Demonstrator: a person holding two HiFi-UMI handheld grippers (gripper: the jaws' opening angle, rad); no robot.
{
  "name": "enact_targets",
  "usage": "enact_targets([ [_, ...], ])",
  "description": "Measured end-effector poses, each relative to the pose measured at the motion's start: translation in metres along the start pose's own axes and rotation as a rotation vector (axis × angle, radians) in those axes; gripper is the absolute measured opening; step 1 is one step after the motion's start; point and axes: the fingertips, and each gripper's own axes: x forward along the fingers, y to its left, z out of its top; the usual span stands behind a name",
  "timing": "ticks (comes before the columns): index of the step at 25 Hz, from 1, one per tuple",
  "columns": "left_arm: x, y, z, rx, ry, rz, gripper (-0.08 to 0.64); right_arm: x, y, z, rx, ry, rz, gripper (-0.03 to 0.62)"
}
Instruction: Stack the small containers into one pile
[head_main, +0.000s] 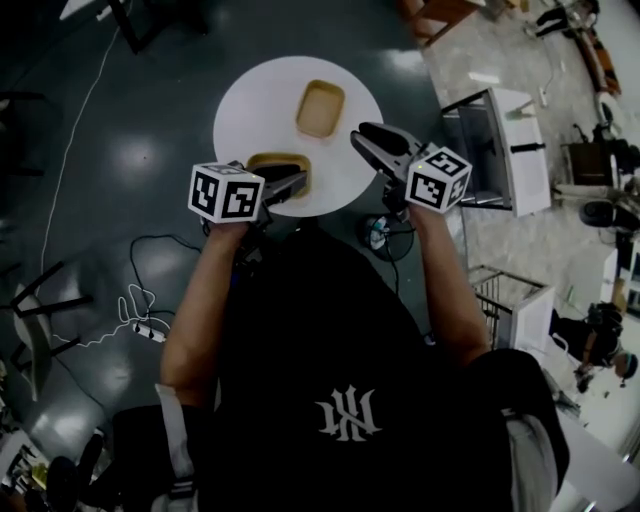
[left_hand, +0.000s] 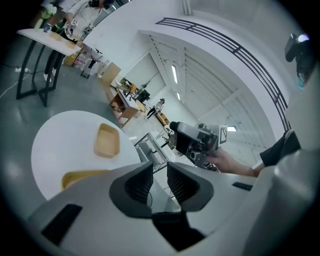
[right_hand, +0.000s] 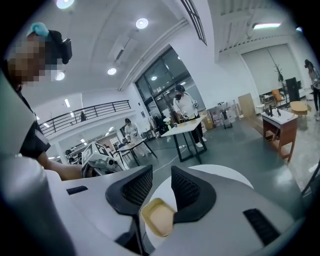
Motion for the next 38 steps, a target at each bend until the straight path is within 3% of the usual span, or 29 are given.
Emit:
enact_targets([
  [4,-0.024,0.004,0.009,0.034,-0.073,0.007,0.089,0.002,0.02,-0.004,0.061,-0.056,-0.032,0.12],
  [10,-0.045,0.013,0.01,-0.01,-0.184,0.039,0.087,0.002,0.038,-0.036,0.002,0.015,-0.032,0.121],
  [14,-0.031,0.009,0.018,-0.087,-0.253,0.019,0.084,-0.014,0.011,-0.035,0.005,0.02,-0.073,0.121],
  [18,-0.014,0.026,0.026,-0.133,-0.28,0.083,0.083,-0.003,-0.028,-0.015,-0.027,0.044,-0.075,0.121],
  [23,0.023,0.037,0.033,-0.267,-0.343,0.118,0.083,0.022,-0.062,0.007,-0.114,0.142,-0.009,0.121],
  [28,0.058,0.061,0.03,-0.419,-0.423,0.232,0.086,0.042,-0.101,0.022,-0.157,0.242,0.086,0.121],
  [38,0.082,0.117,0.017,-0.69,-0.623,0.476,0.104,0.113,-0.176,-0.014,-0.275,0.54,0.224,0.121],
])
